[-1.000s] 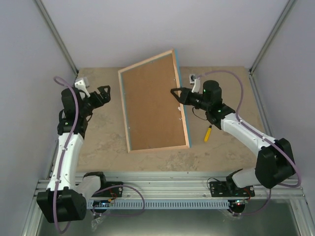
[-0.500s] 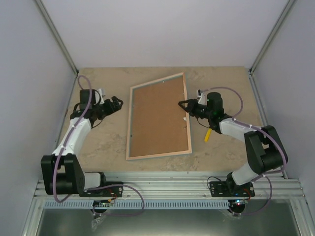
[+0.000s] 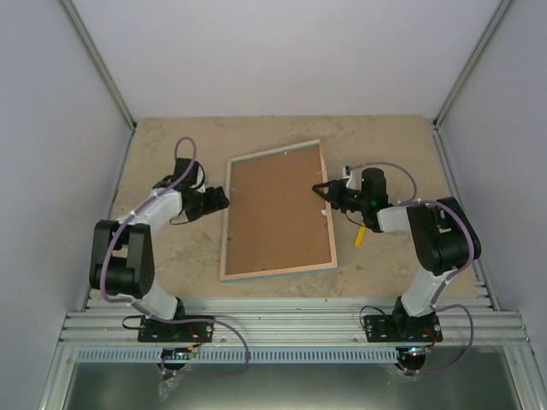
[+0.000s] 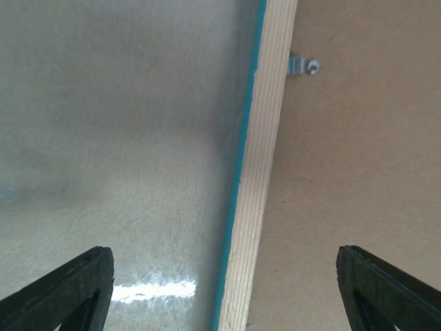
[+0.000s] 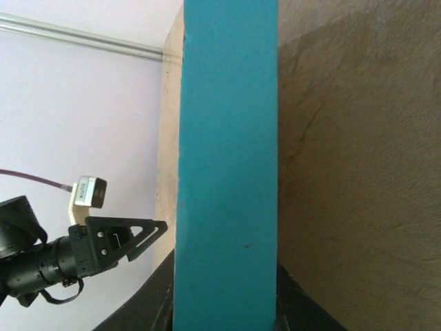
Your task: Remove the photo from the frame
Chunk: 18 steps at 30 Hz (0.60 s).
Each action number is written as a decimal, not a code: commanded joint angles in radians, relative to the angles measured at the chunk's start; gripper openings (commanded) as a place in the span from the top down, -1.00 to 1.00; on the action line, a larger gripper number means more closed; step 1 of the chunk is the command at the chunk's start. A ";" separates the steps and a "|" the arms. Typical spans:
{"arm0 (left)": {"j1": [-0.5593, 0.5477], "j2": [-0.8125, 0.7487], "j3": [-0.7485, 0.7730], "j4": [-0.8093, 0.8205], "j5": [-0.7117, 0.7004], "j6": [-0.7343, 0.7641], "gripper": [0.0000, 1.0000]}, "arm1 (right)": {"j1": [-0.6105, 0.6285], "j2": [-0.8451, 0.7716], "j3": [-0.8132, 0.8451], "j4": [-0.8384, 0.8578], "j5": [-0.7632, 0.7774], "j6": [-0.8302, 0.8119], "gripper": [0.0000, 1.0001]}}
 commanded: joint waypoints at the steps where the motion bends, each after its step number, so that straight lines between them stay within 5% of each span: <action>1: -0.045 0.065 0.048 -0.046 -0.041 0.028 -0.77 | 0.000 0.033 -0.009 0.134 -0.055 -0.077 0.99; 18: -0.071 0.202 0.113 -0.112 -0.094 0.068 0.09 | 0.001 0.096 0.017 0.087 -0.094 -0.151 0.64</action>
